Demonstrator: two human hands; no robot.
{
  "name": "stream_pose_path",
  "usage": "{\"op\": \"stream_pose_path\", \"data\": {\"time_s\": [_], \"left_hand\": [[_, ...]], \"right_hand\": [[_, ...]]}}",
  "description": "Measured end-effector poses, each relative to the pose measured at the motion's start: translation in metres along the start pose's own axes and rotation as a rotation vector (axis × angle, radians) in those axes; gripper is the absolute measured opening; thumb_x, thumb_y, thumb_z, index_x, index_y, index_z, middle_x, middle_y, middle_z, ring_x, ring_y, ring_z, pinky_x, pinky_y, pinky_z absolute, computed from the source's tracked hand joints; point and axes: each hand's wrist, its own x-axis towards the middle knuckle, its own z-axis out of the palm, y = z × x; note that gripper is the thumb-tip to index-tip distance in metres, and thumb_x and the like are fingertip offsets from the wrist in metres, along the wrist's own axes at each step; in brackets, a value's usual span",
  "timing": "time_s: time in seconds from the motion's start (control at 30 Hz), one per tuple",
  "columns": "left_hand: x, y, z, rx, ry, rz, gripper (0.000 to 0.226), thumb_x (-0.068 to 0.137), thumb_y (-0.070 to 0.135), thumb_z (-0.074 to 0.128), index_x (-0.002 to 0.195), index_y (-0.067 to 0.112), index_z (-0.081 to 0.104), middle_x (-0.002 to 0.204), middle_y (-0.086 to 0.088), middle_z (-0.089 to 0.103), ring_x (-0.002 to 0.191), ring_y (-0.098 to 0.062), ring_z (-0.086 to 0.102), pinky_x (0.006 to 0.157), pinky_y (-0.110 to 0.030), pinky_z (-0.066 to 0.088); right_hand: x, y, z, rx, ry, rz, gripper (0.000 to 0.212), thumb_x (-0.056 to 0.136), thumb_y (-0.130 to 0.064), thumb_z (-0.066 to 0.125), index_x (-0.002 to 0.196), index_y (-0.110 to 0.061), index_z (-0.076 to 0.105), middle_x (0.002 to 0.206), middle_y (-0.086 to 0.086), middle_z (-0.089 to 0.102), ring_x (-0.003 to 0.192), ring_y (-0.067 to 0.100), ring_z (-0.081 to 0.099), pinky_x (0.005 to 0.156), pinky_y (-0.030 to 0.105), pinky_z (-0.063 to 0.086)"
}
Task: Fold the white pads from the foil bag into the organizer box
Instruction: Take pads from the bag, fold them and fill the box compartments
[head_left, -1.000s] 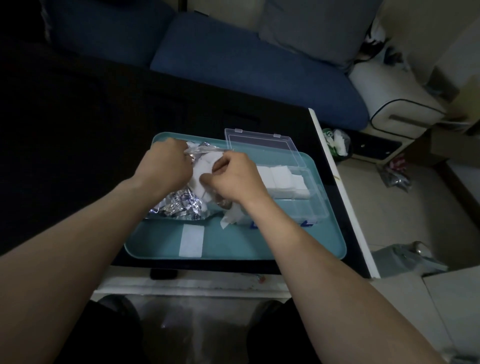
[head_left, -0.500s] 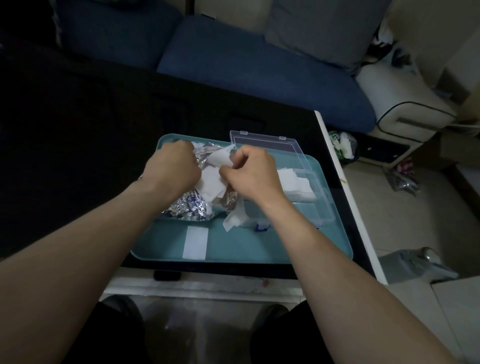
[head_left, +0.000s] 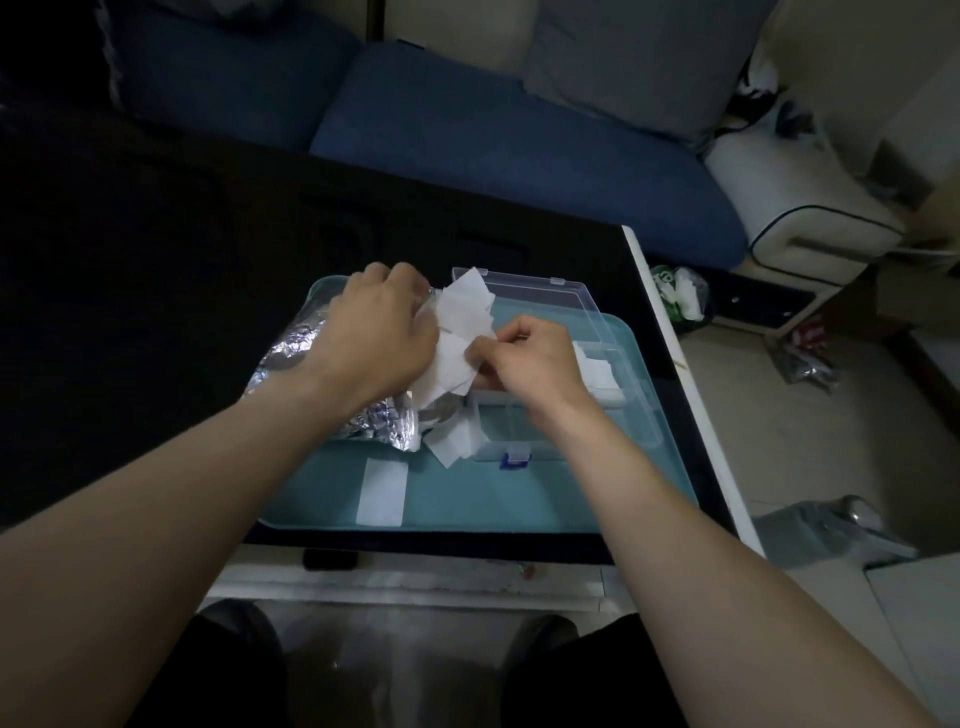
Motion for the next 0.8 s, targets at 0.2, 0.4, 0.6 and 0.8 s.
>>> {"op": "stream_pose_path", "data": {"time_s": [0.2,0.4,0.6,0.8], "left_hand": [[-0.005,-0.003,0.001,0.094,-0.255,0.067,0.069,0.082,0.053,0.056,0.142,0.024,0.041,0.136,-0.012,0.041,0.128,-0.034,0.039,0.106,-0.054,0.036],[-0.014,-0.003,0.007,0.187,-0.317,0.123,0.09,0.076,0.057,0.069,0.149,0.024,0.027,0.141,-0.009,0.036,0.132,-0.031,0.033,0.109,-0.053,0.032],[-0.009,-0.005,0.007,0.218,-0.268,0.099,0.071,0.087,0.036,0.064,0.148,0.021,0.032,0.141,-0.01,0.039,0.13,-0.032,0.036,0.108,-0.051,0.033],[-0.005,-0.01,0.007,0.364,-0.247,0.062,0.067,0.088,0.015,0.061,0.147,0.024,0.032,0.139,-0.014,0.041,0.129,-0.034,0.037,0.106,-0.05,0.033]], "right_hand": [[-0.003,0.005,0.014,-0.092,-0.11,-0.008,0.018,0.07,-0.019,0.081,0.08,-0.021,0.067,0.086,0.006,0.076,0.083,0.027,0.074,0.078,0.05,0.062],[-0.003,-0.008,0.019,0.019,-0.148,-0.015,0.017,0.091,-0.022,0.069,0.095,-0.006,0.069,0.091,0.014,0.076,0.081,0.029,0.075,0.08,0.054,0.06],[0.003,-0.006,0.019,-0.173,-0.114,-0.069,0.026,0.092,-0.027,0.067,0.088,-0.001,0.064,0.088,0.02,0.072,0.076,0.038,0.073,0.074,0.06,0.058],[0.002,-0.01,-0.006,-0.027,-0.036,-0.017,0.026,0.098,-0.011,0.062,0.103,0.014,0.057,0.101,0.02,0.072,0.067,0.029,0.075,0.065,0.049,0.062]]}}
